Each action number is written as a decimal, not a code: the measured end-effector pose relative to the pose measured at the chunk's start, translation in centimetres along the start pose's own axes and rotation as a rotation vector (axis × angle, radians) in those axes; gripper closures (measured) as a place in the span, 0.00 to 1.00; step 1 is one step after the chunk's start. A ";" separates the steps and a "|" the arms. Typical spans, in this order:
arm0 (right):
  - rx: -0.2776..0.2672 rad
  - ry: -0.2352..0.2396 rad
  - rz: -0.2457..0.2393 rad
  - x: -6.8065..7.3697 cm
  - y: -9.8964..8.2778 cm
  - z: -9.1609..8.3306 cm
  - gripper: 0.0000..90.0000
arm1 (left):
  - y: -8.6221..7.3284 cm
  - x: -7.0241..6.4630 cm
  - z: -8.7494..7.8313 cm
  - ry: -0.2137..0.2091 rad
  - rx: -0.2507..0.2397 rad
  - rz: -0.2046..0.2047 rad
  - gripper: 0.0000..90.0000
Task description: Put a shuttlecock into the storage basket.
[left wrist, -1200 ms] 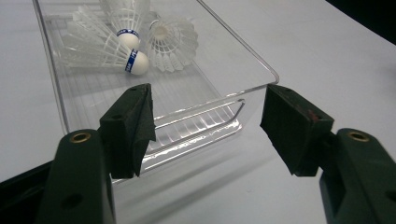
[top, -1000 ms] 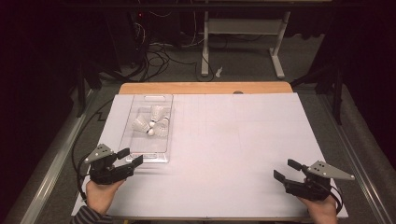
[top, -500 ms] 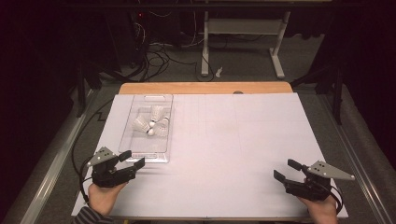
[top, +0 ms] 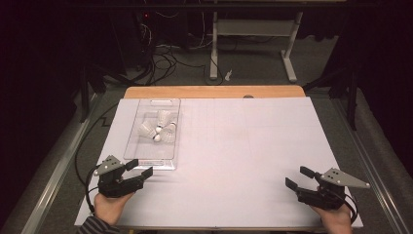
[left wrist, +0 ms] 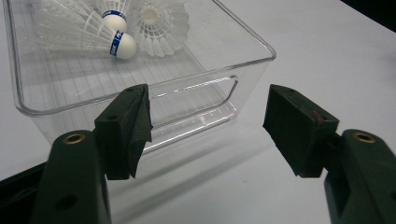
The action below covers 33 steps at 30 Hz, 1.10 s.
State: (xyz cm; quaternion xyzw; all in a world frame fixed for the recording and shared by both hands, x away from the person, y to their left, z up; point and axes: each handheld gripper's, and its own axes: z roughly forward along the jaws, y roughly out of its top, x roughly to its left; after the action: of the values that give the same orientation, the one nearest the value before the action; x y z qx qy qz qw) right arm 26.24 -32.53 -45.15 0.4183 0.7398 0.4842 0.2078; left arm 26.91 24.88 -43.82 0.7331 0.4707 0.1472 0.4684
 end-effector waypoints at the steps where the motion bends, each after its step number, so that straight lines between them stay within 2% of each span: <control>1: 0.000 0.000 0.000 0.0 0.0 0.0 0.30 | 0.0 0.0 0.0 0.000 0.000 0.000 0.36; 19: 0.000 0.000 0.001 0.0 0.0 0.0 0.30 | -0.7 0.5 -0.1 -0.002 -0.014 -0.039 0.35; 33: 0.001 -0.001 0.001 0.0 0.0 0.0 0.30 | -0.9 0.9 0.5 -0.030 0.015 -0.062 0.35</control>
State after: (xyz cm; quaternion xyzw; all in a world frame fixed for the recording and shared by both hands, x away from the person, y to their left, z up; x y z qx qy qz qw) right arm 26.21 -32.52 -45.15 0.4190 0.7397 0.4839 0.2078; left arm 27.13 25.45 -45.03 0.7238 0.4871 0.1183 0.4742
